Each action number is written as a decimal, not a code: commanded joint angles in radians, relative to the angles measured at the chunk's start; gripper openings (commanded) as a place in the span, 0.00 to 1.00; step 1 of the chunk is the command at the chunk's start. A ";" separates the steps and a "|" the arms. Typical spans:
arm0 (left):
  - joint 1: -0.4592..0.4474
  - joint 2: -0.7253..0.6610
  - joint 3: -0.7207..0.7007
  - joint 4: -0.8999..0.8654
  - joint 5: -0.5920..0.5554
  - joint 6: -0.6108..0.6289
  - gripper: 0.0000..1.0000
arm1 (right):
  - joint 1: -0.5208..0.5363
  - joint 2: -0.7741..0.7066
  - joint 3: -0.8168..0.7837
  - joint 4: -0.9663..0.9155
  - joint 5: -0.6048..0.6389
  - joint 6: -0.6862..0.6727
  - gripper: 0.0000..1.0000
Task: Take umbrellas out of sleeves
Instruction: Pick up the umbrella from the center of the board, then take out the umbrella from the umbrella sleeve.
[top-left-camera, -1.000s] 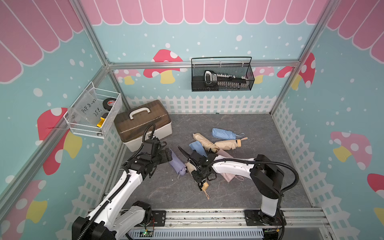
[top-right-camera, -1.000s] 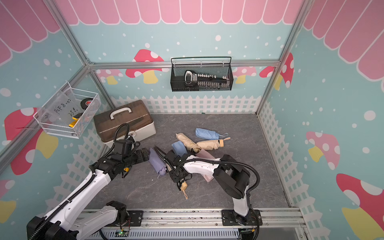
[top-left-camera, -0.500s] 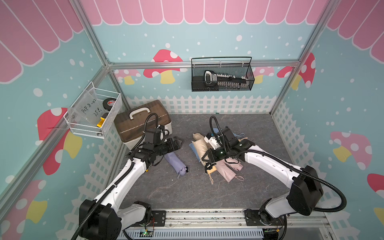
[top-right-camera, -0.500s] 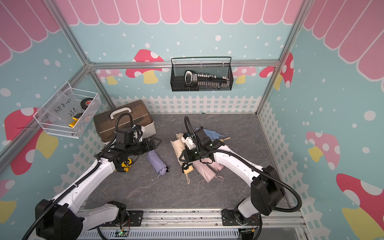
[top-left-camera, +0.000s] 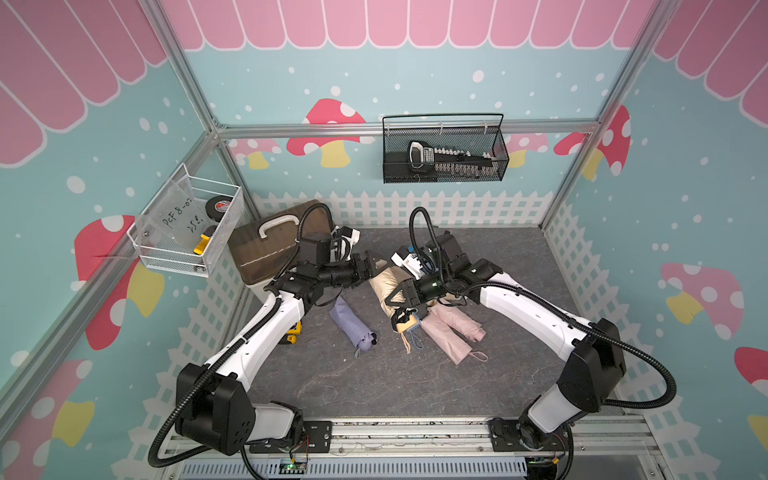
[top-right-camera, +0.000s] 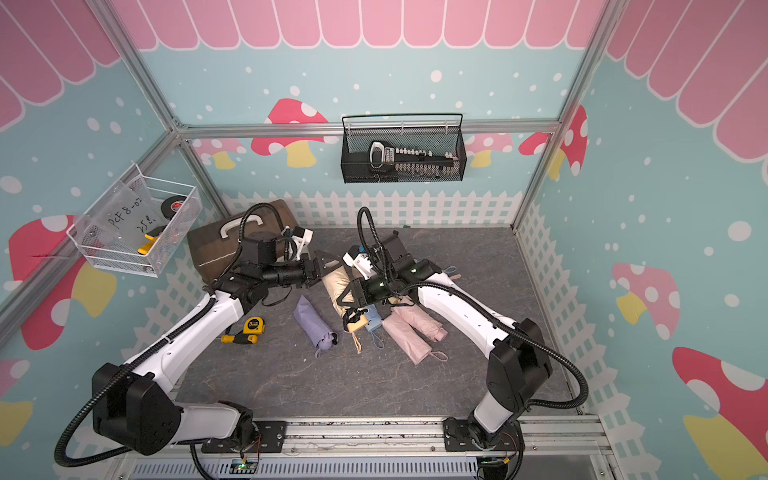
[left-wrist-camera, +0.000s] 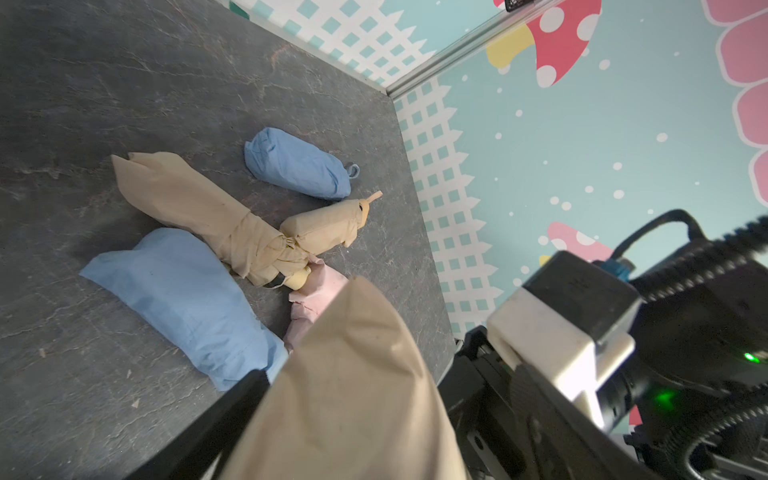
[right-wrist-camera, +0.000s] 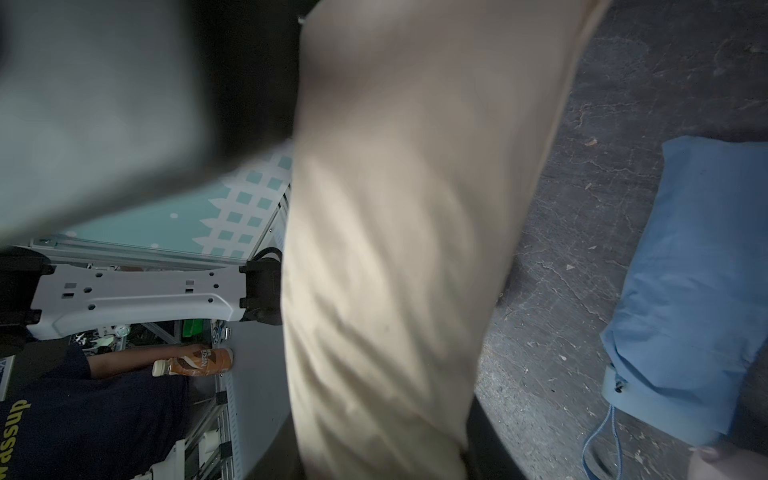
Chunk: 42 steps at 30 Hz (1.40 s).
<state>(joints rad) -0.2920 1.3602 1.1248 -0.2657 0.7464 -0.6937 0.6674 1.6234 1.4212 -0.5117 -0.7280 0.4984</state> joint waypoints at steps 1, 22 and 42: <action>-0.005 -0.005 -0.013 -0.008 0.057 -0.003 0.86 | 0.000 0.009 0.041 0.050 -0.051 -0.005 0.31; 0.024 0.120 0.025 0.201 0.098 -0.230 0.00 | -0.092 -0.004 0.052 0.065 -0.038 0.032 0.77; 0.052 0.122 -0.006 0.372 -0.194 -0.676 0.00 | -0.257 -0.324 -0.331 0.397 0.012 0.416 0.69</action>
<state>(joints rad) -0.2325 1.5333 1.1042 0.0776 0.5812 -1.3014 0.4122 1.2873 1.1229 -0.2203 -0.6899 0.8295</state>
